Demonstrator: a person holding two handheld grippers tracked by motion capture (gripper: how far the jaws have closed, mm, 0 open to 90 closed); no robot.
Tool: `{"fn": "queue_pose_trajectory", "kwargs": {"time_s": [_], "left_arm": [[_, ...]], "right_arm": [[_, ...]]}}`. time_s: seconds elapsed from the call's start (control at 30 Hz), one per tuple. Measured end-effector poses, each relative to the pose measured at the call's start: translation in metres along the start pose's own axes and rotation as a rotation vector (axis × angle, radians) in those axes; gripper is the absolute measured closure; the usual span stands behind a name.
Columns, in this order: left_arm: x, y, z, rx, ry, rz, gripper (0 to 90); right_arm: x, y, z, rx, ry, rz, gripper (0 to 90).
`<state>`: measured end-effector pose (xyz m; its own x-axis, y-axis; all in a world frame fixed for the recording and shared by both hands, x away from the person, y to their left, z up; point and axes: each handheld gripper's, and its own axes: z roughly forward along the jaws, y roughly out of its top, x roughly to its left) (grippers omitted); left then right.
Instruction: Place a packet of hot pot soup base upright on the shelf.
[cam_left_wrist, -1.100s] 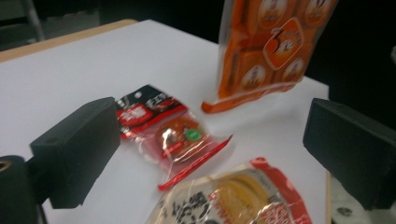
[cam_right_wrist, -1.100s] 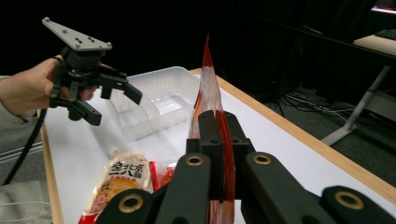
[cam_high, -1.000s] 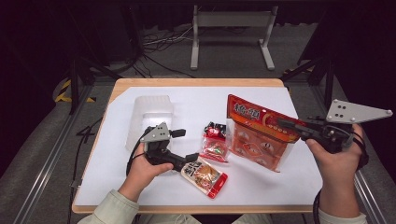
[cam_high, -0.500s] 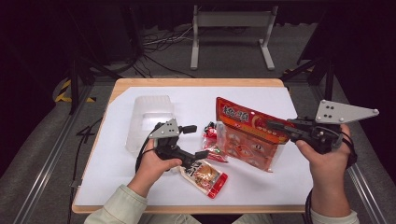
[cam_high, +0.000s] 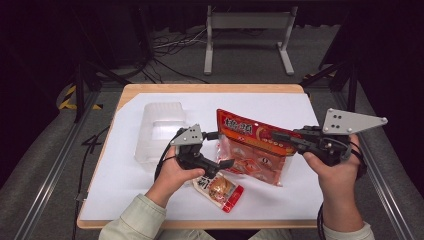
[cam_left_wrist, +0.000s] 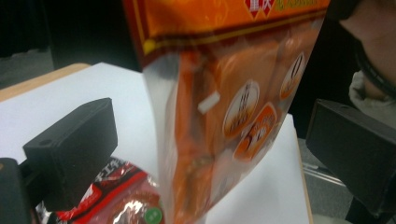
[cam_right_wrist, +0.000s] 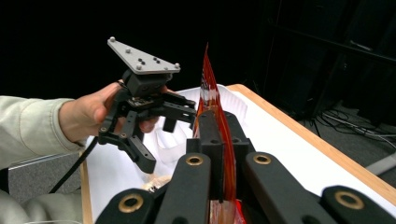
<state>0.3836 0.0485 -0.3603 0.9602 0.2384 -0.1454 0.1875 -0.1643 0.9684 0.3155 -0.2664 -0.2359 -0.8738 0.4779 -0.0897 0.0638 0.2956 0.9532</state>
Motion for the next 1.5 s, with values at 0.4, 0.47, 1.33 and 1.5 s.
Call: {"fn": "queue_pose_trajectory", "kwargs": {"time_s": [0.4, 0.47, 1.33, 1.5], "left_arm": [[0.000, -0.004, 0.018, 0.011, -0.028, -0.012, 3.4], [-0.001, -0.006, 0.022, 0.010, -0.009, -0.009, 3.5], [-0.015, -0.009, 0.028, 0.047, -0.078, 0.123, 56.6], [-0.020, -0.004, 0.024, 0.074, -0.082, 0.156, 67.9]], "right_arm": [[0.005, -0.004, 0.010, -0.034, 0.026, -0.015, 90.0], [0.006, -0.004, 0.012, -0.035, 0.042, -0.014, 90.0], [0.002, -0.010, 0.011, -0.097, 0.048, 0.027, 90.0], [-0.001, -0.013, 0.010, -0.100, 0.045, 0.044, 90.0]]}}
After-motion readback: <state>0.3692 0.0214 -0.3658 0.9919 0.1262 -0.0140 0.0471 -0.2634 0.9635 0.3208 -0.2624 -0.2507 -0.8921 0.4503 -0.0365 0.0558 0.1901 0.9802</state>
